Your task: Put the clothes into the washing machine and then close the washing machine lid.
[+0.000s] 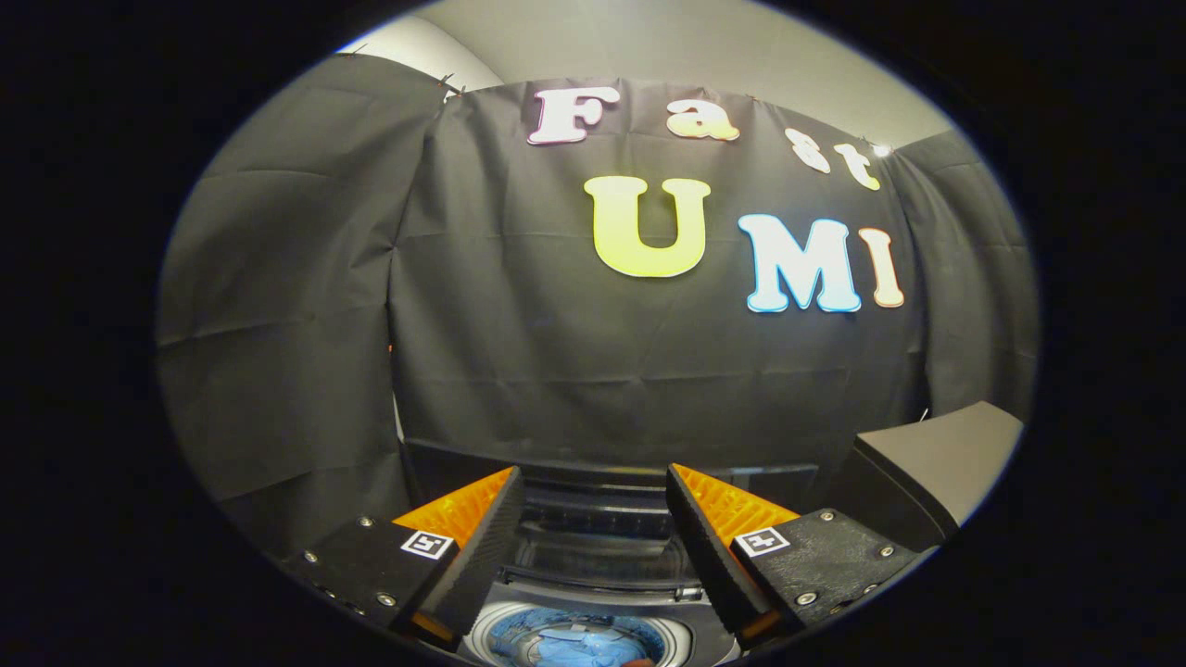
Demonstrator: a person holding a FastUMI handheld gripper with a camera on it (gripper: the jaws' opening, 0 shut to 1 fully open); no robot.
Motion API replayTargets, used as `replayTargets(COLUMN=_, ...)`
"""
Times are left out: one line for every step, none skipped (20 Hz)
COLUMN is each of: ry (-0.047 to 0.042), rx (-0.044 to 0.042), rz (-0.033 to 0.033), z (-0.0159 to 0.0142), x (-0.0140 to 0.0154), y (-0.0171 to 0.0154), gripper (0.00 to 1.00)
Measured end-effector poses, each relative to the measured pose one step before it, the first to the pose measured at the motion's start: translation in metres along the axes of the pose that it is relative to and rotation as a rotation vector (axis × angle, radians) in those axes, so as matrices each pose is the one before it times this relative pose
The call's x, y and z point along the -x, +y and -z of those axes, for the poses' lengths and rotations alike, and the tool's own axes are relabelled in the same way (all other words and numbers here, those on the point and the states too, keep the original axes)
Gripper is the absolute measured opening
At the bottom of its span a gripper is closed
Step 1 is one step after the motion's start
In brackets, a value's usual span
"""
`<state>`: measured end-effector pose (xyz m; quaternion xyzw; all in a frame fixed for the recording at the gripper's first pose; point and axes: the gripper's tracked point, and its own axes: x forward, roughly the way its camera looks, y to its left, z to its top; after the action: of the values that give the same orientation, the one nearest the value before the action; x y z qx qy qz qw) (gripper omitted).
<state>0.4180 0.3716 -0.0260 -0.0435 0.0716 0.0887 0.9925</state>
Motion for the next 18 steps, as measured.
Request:
replayTargets(ry=-0.00306, rx=0.00148, rz=0.00608, z=-0.00382, x=-0.00593, y=-0.00072, gripper=0.95)
replayTargets(ry=-0.00229, rx=-0.00033, rz=0.00867, z=-0.00399, x=-0.007, y=-0.00135, gripper=0.95)
replayTargets(ry=0.00697, rx=0.00175, rz=0.00405, z=-0.00063, x=-0.00703, y=-0.00057, gripper=0.95)
replayTargets(ry=0.0038, rx=0.00144, rz=0.00465, z=-0.00208, x=-0.00932, y=-0.00073, gripper=0.95)
replayTargets(ry=-0.00002, rx=0.00057, rz=0.00955, z=-0.00212, x=-0.00657, y=-0.00232, gripper=0.95)
replayTargets(ry=0.00522, rx=-0.00421, rz=0.009, z=-0.00063, x=-0.00684, y=-0.00128, gripper=0.95)
replayTargets(ry=0.00634, rx=-0.00624, rz=0.00577, z=0.00067, x=-0.00737, y=0.00033, gripper=0.95)
replayTargets(ry=0.01058, rx=-0.00318, rz=0.00854, z=0.00138, x=-0.00749, y=-0.00061, gripper=0.95)
replayTargets(ry=0.00975, rx=-0.00386, rz=0.01172, z=0.00198, x=-0.00573, y=-0.00152, gripper=0.95)
replayTargets(ry=0.01583, rx=-0.00956, rz=0.00893, z=0.00369, x=-0.00646, y=-0.00115, gripper=0.95)
replayTargets(ry=0.01594, rx=-0.00953, rz=0.00094, z=0.00345, x=-0.00651, y=0.00176, gripper=0.95)
replayTargets(ry=0.01624, rx=-0.00596, rz=0.00184, z=0.00245, x=-0.00574, y=0.00096, gripper=0.95)
replayTargets(ry=0.01962, rx=-0.00261, rz=0.00283, z=0.00281, x=-0.00587, y=-0.00064, gripper=0.95)
replayTargets(ry=0.01785, rx=-0.00325, rz=0.00018, z=0.00315, x=-0.00441, y=0.00041, gripper=0.95)
replayTargets(ry=0.02246, rx=-0.00552, rz=0.00255, z=0.00429, x=-0.00363, y=-0.00024, gripper=0.95)
replayTargets(ry=0.0175, rx=-0.01366, rz=0.00168, z=0.00474, x=-0.0011, y=0.00015, gripper=0.95)
replayTargets(ry=0.01927, rx=-0.00979, rz=0.00491, z=0.0052, x=-0.00153, y=-0.00006, gripper=0.95)
replayTargets(ry=0.02405, rx=-0.00104, rz=0.00399, z=0.00622, x=-0.00114, y=-0.00042, gripper=0.95)
